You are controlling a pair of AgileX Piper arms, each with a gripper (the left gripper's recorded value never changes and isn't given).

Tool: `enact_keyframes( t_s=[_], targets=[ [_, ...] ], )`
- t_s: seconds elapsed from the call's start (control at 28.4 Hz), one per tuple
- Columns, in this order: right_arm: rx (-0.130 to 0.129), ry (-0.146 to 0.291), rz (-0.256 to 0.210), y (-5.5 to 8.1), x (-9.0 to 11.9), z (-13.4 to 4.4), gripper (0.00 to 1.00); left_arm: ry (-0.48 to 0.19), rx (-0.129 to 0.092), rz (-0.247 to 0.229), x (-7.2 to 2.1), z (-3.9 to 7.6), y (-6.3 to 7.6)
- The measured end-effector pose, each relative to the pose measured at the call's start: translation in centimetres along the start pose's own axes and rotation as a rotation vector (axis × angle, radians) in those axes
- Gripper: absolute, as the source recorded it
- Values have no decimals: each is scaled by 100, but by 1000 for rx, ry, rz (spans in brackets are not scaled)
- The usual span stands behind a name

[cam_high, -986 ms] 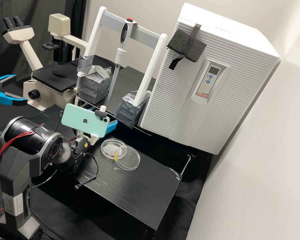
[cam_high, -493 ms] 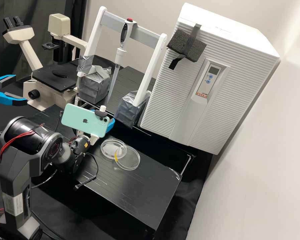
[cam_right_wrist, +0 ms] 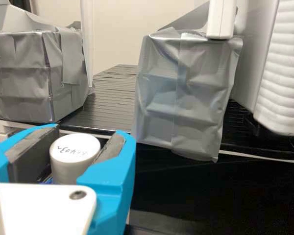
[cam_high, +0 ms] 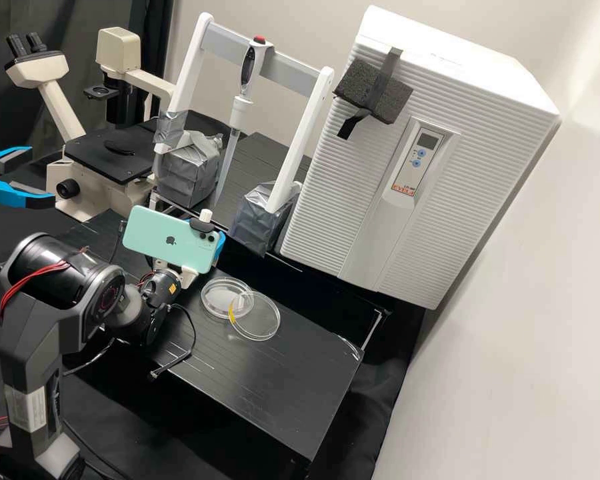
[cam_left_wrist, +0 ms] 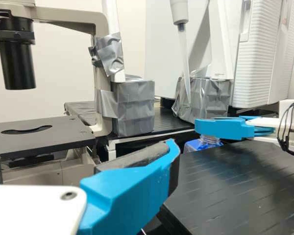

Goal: Open the bottle

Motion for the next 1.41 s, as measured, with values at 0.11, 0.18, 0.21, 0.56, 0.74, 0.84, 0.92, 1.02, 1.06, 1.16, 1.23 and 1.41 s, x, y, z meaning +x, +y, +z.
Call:
enact_keyframes(
  t_s=[0.11,0.18,0.21,0.56,0.74,0.84,0.92,1.02,1.06,1.16,1.23,1.41],
  targets=[
    [0,0,0,0,0,0,0,0,0,0,0,0,0],
    [0,3,3,7,8,-7,0,1,0,2,-1,1,4],
    [-1,6,2,6,12,-15,0,2,-1,3,-1,-1,5],
    [-4,34,6,16,59,-86,0,9,-4,7,-1,-7,9],
    [-6,46,17,47,116,-111,0,12,-6,11,-3,-9,15],
    [-8,48,20,62,138,-123,0,22,-1,21,-6,-14,28],
    [-12,50,23,67,143,-128,0,28,2,24,-6,-20,31],
    [-13,51,23,69,145,-130,0,29,2,23,-6,-21,30],
    [-13,51,23,69,145,-130,0,29,2,23,-6,-21,30],
    [-13,51,23,69,145,-130,0,29,2,23,-6,-21,30],
    [-13,51,23,69,145,-130,0,29,2,23,-6,-21,30],
    [-12,48,20,61,118,-124,0,29,2,23,-6,-21,30]
  ],
)
